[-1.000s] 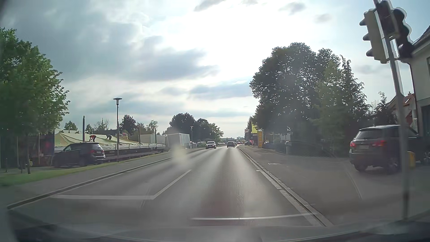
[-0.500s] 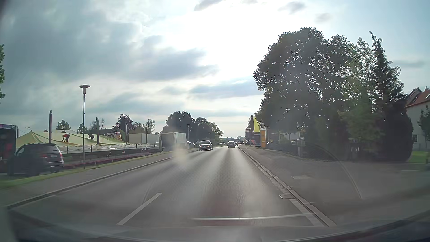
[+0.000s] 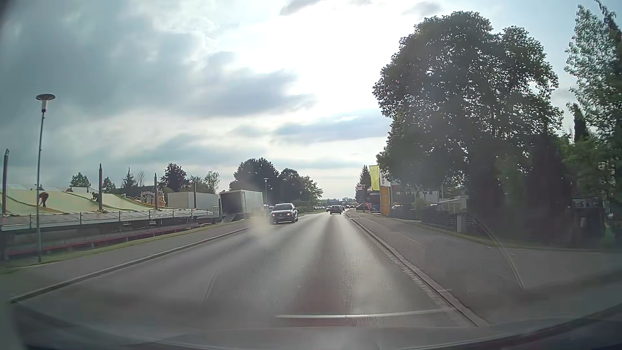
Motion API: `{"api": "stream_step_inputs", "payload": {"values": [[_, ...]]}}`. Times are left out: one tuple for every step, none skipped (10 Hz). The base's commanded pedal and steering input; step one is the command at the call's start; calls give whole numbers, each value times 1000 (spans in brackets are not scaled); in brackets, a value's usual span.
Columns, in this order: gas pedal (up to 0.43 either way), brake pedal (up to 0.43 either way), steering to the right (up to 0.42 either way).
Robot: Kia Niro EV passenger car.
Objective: Follow the waypoints while adhering to traffic rules and regulations
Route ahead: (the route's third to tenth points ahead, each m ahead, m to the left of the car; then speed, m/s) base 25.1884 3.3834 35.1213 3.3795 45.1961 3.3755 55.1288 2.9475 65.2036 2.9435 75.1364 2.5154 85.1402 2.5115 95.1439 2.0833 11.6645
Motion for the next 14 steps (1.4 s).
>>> {"api": "stream_step_inputs", "payload": {"values": [[169, 0, -1], [169, 0, -1], [169, 0, -1], [169, 0, -1], [169, 0, -1], [169, 0, -1], [169, 0, -1], [169, 0, -1], [169, 0, -1], [169, 0, 0], [169, 0, -1], [169, 0, -1], [169, 0, -1], [169, 0, -1]]}}
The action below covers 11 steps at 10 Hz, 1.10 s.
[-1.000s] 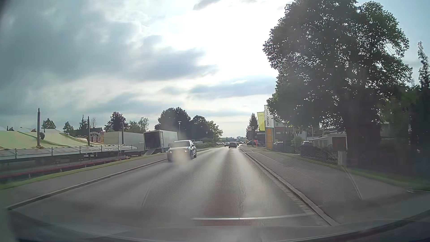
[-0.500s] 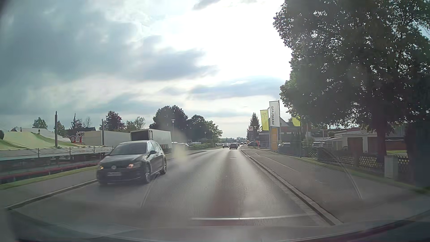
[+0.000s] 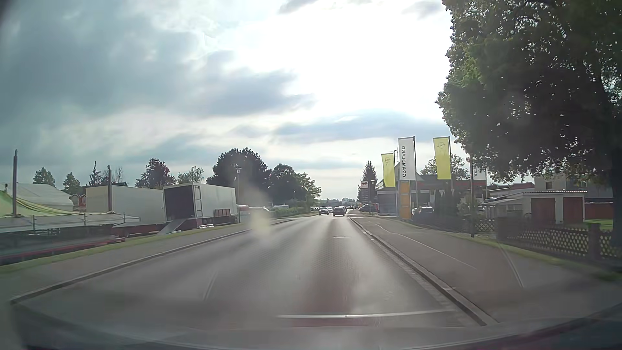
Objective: Follow the waypoints while adhering to traffic rules and regulations
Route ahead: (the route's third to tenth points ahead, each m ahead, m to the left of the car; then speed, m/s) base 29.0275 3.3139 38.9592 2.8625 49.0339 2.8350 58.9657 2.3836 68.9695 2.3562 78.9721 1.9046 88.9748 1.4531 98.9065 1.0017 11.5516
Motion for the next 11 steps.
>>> {"api": "stream_step_inputs", "payload": {"values": [[169, 0, -1], [169, 0, -1], [169, 0, 0], [169, 0, 0], [169, 0, 1], [169, 0, 3], [169, 0, 3], [169, 0, 3], [169, 0, 3], [169, 0, 3], [169, 0, 3]]}}
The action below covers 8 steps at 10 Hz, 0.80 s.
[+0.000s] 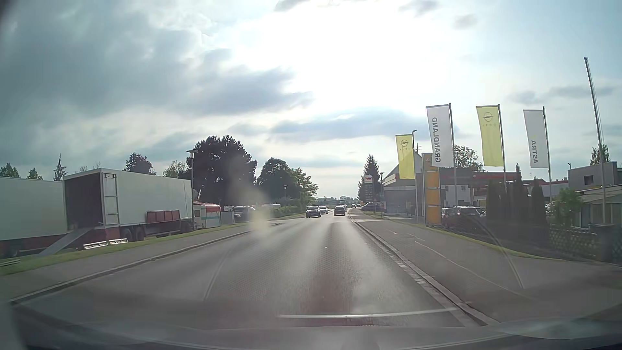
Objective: Follow the waypoints while adhering to traffic rules and regulations
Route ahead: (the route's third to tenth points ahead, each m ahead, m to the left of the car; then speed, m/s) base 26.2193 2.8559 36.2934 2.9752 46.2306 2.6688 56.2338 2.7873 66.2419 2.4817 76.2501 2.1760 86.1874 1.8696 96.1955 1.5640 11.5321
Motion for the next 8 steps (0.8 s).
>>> {"api": "stream_step_inputs", "payload": {"values": [[169, 0, 3], [169, 0, 3], [169, 0, 3], [169, 0, 3], [169, 0, 3], [169, 0, 3], [169, 0, 3], [169, 0, 4]]}}
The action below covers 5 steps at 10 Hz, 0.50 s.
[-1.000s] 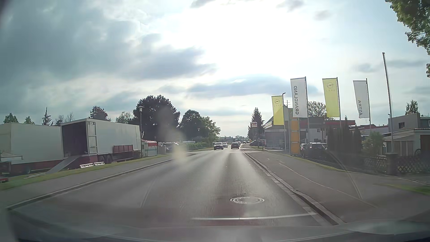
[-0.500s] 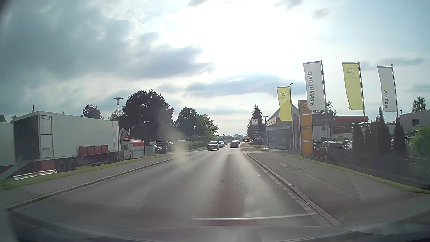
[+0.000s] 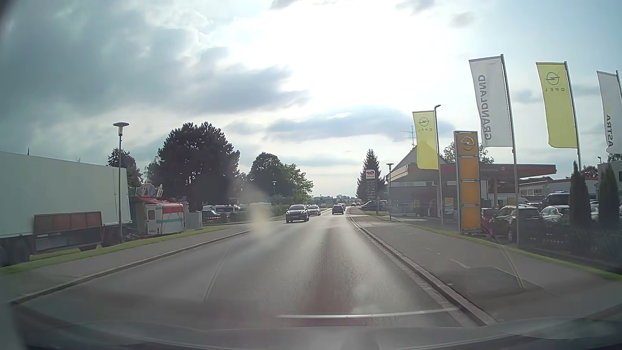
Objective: Follow the waypoints while adhering to traffic rules and regulations
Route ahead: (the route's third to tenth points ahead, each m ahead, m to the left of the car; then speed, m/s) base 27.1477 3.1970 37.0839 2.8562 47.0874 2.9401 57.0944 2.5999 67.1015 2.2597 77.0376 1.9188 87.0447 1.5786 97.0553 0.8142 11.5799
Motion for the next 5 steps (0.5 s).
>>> {"api": "stream_step_inputs", "payload": {"values": [[169, 0, 8], [169, 0, 9], [169, 0, 8], [169, 0, 8], [169, 0, 8]]}}
